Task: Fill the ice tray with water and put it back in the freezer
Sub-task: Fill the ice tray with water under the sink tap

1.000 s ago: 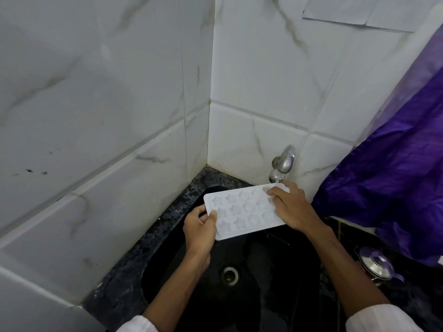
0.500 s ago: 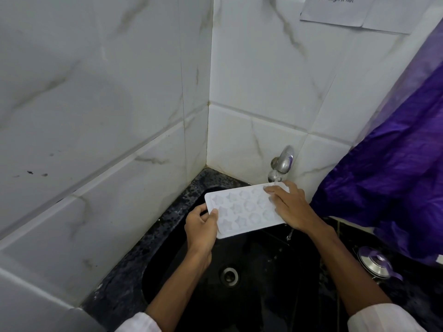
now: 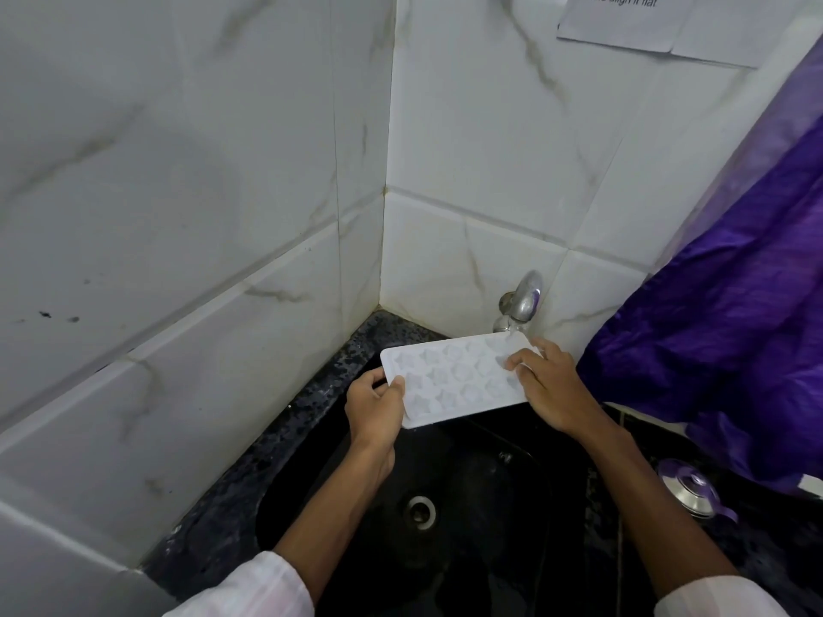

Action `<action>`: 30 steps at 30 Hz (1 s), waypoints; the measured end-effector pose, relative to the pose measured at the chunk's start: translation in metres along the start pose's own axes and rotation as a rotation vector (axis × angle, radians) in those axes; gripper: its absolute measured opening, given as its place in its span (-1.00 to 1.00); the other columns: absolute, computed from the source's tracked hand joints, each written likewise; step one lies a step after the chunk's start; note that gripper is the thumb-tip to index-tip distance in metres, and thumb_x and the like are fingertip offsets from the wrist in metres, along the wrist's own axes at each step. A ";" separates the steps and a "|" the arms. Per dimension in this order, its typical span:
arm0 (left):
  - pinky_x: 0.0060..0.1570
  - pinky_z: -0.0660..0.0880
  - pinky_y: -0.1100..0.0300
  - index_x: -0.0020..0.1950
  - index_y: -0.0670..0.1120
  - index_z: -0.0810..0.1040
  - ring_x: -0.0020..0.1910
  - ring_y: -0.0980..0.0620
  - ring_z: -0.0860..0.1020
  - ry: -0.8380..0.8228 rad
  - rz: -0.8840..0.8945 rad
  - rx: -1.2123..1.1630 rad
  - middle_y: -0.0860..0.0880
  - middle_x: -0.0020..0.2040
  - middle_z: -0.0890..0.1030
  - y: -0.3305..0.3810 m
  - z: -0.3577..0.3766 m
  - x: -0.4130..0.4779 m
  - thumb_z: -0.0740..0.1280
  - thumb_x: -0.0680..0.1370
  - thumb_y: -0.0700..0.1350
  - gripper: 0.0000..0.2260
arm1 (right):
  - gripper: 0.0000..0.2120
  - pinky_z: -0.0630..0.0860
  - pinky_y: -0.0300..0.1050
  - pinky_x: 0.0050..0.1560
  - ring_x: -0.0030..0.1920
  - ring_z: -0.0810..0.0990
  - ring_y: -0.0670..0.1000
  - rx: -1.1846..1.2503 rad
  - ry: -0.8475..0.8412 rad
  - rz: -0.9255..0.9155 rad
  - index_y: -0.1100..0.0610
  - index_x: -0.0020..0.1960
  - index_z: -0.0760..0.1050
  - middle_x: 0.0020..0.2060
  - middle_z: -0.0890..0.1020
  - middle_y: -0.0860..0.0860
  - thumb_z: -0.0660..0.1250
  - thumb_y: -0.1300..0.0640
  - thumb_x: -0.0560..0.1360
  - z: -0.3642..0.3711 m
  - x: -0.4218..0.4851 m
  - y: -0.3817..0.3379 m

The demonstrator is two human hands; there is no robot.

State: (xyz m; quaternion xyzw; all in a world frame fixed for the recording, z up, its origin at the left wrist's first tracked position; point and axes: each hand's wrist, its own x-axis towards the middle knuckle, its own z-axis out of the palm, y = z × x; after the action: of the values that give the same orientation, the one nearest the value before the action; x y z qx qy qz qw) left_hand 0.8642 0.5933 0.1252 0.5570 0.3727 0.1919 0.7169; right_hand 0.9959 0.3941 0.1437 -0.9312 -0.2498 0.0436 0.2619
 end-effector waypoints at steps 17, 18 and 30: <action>-0.11 0.68 -0.01 0.20 -0.14 0.60 -0.09 -0.01 0.70 0.019 0.018 -0.013 -0.07 -0.03 0.71 -0.004 -0.004 0.002 0.30 0.61 -0.23 -0.81 | -0.70 0.19 -0.04 0.35 0.44 0.07 0.05 -0.054 -0.036 -0.013 -0.09 0.29 0.51 0.50 0.15 0.06 0.11 0.06 0.66 -0.003 -0.007 -0.013; -0.13 0.67 0.01 0.20 -0.14 0.60 -0.08 -0.01 0.70 0.023 0.021 -0.011 -0.07 -0.03 0.71 -0.004 -0.005 0.002 0.30 0.61 -0.23 -0.81 | -0.70 0.19 -0.05 0.35 0.44 0.07 0.04 -0.056 -0.040 -0.013 -0.09 0.30 0.51 0.50 0.14 0.06 0.10 0.05 0.66 -0.003 -0.007 -0.014; -0.07 0.67 -0.03 0.21 -0.14 0.60 -0.08 -0.01 0.70 0.043 0.026 -0.003 -0.07 -0.03 0.71 -0.011 -0.012 0.005 0.31 0.61 -0.24 -0.80 | -0.75 0.17 -0.08 0.32 0.44 0.13 0.08 0.025 -0.030 -0.005 -0.11 0.24 0.49 0.46 0.20 0.03 0.14 0.06 0.63 0.009 -0.009 -0.008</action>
State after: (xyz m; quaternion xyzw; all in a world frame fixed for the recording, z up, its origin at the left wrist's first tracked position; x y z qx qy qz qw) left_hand 0.8572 0.6010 0.1119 0.5563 0.3806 0.2136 0.7072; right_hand 0.9824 0.3997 0.1392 -0.9264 -0.2554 0.0598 0.2700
